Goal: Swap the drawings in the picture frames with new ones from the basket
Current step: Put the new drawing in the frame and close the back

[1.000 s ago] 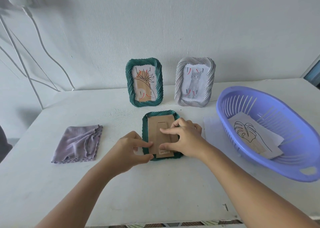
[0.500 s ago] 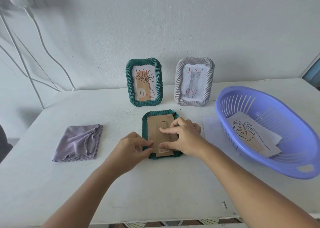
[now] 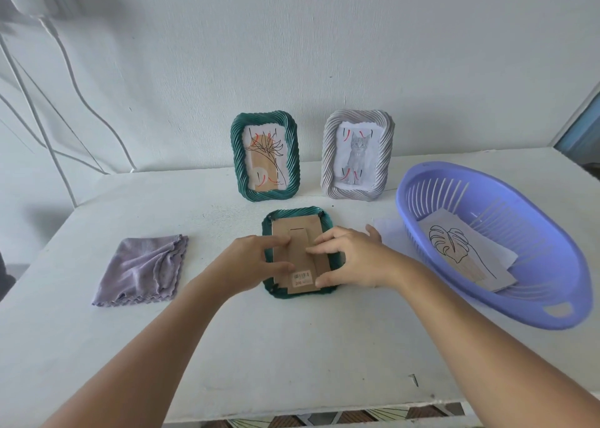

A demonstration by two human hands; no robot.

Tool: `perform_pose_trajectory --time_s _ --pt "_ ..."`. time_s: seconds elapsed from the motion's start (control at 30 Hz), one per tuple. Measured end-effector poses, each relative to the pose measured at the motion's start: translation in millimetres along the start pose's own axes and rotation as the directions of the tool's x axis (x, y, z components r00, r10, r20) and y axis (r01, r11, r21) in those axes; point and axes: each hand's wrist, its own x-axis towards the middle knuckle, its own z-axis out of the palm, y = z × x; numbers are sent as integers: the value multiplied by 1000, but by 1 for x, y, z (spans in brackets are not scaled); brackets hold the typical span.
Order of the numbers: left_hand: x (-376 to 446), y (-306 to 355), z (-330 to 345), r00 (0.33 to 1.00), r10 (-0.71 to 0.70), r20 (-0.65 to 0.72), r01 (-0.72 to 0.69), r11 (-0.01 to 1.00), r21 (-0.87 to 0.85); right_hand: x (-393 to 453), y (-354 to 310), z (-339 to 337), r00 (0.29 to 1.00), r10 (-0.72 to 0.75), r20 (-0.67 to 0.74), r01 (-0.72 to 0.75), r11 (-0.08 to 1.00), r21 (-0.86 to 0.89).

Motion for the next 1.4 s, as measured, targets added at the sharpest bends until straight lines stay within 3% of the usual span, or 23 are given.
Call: perform_pose_trajectory --time_s 0.2,0.63,1.17,1.3,1.4 --pt "3 1 1 999 -36 19 37 998 -53 -5 1 -9 995 -20 94 22 1000 -14" --pt "6 -1 3 998 -51 35 53 997 -64 -9 12 13 994 -86 -66 87 996 23" --pt "3 4 2 996 -81 48 85 993 -83 -7 11 6 994 -70 -80 77 993 90" --pt "-1 4 0 995 -96 21 97 989 -109 -6 9 10 973 -37 -230 107 947 303" --pt "-6 1 2 993 -105 -46 98 985 -139 -2 8 16 923 61 -380 56 956 289"
